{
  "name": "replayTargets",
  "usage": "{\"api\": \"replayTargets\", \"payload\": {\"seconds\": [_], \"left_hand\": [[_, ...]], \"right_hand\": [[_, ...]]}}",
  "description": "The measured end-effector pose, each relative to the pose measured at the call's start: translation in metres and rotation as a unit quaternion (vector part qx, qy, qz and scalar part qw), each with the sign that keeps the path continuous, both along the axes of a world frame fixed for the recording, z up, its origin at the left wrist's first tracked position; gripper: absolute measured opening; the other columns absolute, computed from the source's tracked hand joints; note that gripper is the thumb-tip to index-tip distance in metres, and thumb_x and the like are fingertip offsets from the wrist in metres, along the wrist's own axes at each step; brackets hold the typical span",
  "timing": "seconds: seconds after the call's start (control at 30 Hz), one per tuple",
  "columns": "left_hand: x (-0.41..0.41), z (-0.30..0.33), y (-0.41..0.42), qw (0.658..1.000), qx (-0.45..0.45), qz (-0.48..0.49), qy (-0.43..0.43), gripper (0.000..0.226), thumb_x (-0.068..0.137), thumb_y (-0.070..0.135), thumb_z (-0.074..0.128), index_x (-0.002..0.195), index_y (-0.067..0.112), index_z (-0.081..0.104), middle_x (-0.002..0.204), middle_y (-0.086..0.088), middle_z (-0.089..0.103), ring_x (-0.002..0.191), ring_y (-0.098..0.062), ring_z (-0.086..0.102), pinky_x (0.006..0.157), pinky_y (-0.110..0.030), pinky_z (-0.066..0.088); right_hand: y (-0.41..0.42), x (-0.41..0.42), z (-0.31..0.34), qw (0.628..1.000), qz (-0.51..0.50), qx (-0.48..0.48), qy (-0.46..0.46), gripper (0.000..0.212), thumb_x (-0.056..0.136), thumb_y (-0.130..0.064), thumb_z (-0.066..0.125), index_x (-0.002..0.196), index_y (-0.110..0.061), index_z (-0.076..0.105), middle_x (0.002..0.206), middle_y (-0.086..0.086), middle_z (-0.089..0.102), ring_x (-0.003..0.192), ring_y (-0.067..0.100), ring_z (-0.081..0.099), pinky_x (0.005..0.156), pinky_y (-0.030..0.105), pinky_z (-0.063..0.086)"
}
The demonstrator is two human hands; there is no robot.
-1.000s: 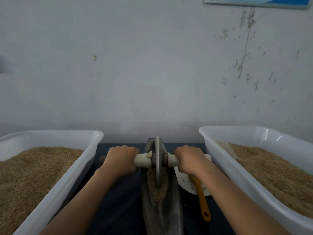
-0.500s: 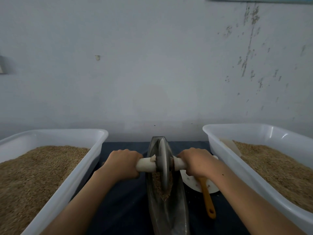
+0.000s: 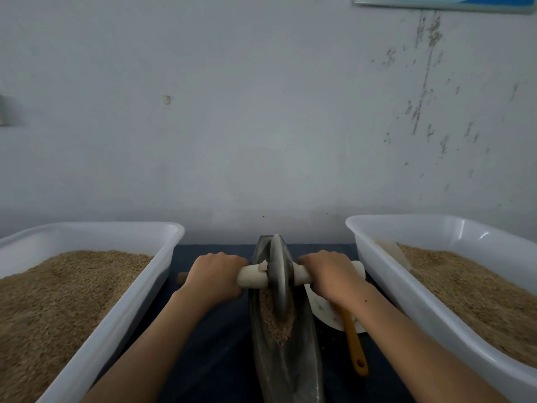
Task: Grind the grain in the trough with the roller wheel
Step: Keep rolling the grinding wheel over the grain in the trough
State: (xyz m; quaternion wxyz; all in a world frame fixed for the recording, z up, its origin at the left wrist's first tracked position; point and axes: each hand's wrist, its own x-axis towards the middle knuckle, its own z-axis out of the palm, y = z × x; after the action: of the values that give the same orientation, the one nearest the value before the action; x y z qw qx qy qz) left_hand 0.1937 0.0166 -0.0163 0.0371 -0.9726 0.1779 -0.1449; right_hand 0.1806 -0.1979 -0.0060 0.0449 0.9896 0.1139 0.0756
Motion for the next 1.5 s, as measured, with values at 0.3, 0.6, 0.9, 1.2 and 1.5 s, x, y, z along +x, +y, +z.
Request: {"api": "replayTargets", "payload": {"seconds": [0.3,0.6,0.9,1.2,1.5], "left_hand": [[-0.006,0.005,0.0,0.994,0.024,0.001,0.107,0.035,0.08,0.035,0.066,0.113,0.029,0.059,0.104,0.004,0.065,0.094,-0.016,0.06,0.076,-0.029,0.044],[0.0,-0.003,-0.009,0.998,-0.01,0.048,-0.046,0.022,0.086,0.037,0.055,0.107,0.029,0.056,0.101,0.004,0.063,0.093,-0.019,0.06,0.07,-0.028,0.036],[-0.003,0.011,-0.008,0.983,0.034,0.084,0.158,0.046,0.076,0.037,0.071,0.117,0.025,0.057,0.101,0.001,0.064,0.093,-0.018,0.059,0.071,-0.031,0.039],[-0.002,0.006,-0.011,0.992,0.009,0.107,0.065,0.03,0.079,0.037,0.064,0.105,0.023,0.059,0.088,0.005,0.057,0.077,-0.015,0.051,0.068,-0.03,0.037],[0.0,0.0,-0.007,0.996,0.023,0.083,0.033,0.035,0.082,0.038,0.062,0.114,0.025,0.056,0.105,0.002,0.063,0.095,-0.017,0.06,0.07,-0.028,0.037]], "right_hand": [[-0.005,-0.009,0.001,0.999,0.013,-0.021,0.049,0.042,0.085,-0.01,0.059,0.124,-0.025,0.058,0.108,0.002,0.065,0.097,0.021,0.062,0.082,0.033,0.049],[-0.001,0.004,-0.006,0.998,0.004,0.025,-0.051,0.022,0.089,-0.012,0.052,0.107,-0.024,0.055,0.103,0.001,0.065,0.095,0.024,0.061,0.072,0.032,0.039],[-0.006,0.002,0.009,0.992,0.009,-0.013,0.126,0.043,0.082,-0.012,0.065,0.123,-0.022,0.057,0.106,0.003,0.064,0.089,0.02,0.061,0.07,0.029,0.043],[0.0,0.006,0.003,0.999,-0.001,-0.004,0.033,0.033,0.087,-0.007,0.054,0.116,-0.021,0.056,0.11,0.004,0.063,0.097,0.024,0.061,0.073,0.032,0.041],[-0.004,0.001,0.001,1.0,0.014,-0.009,0.011,0.033,0.088,-0.009,0.055,0.119,-0.021,0.053,0.11,0.005,0.063,0.098,0.024,0.06,0.076,0.032,0.041]]}}
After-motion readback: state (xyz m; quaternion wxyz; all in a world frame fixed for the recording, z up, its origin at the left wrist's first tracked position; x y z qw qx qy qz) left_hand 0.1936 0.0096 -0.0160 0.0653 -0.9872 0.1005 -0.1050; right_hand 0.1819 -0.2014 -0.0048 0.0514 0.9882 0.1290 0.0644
